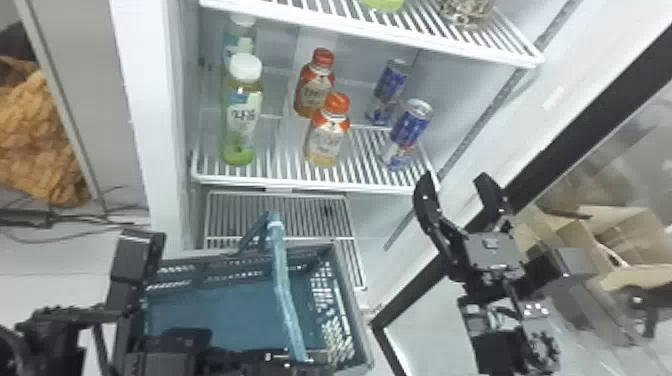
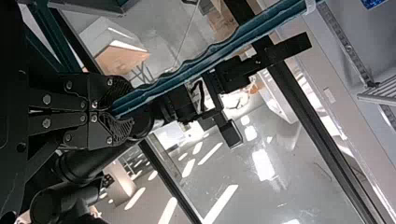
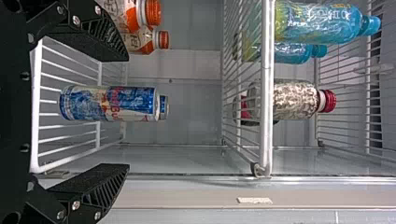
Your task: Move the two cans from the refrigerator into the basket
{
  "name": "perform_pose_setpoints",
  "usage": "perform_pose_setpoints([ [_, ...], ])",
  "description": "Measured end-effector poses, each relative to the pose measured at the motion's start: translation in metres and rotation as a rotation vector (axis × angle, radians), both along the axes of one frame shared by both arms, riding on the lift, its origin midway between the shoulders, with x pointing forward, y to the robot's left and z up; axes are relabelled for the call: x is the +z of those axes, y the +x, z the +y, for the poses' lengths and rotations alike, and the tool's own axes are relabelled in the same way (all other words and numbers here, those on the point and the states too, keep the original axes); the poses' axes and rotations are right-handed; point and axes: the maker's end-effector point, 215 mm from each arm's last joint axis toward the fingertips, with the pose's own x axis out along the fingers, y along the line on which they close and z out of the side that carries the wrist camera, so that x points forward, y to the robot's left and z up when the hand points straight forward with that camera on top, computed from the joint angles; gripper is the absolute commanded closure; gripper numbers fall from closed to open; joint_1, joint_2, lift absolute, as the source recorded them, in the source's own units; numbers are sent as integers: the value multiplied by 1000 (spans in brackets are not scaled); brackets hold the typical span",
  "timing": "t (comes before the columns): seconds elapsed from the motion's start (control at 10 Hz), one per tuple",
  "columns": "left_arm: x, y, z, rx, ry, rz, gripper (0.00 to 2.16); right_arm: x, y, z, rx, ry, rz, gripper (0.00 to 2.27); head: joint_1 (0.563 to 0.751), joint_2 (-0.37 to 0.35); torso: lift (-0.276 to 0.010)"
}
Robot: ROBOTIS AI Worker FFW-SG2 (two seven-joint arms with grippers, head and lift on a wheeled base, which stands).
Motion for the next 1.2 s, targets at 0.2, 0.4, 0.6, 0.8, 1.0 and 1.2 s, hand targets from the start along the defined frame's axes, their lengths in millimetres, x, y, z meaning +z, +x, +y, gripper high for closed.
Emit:
perform_pose_setpoints([
  [0.2,1,-1,-1,-1,-6,1,1190,-2,1,2,4,2,2,209,695,-350,-266],
  [0.4,3,-1,-1,-4,-10,3,1190,-3,2,4,9,3,0,209,695,-350,-266],
  [0.6,3,-2,-1,-5,-13,5,1190,-5,3,3,8,3,3,206,695,-350,-266],
  [0.8,3,-2,0,-4,-13,7,1190,-9,3,2,6,6,10,206,695,-350,-266],
  [1.0,2,-3,0,-5,-11,10,1190,-13,7,0,2,16,12,209,695,-350,-266],
  [1.2,2,-3,0,-6,-11,10,1190,-14,13,0,3,21,10,209,695,-350,-266],
])
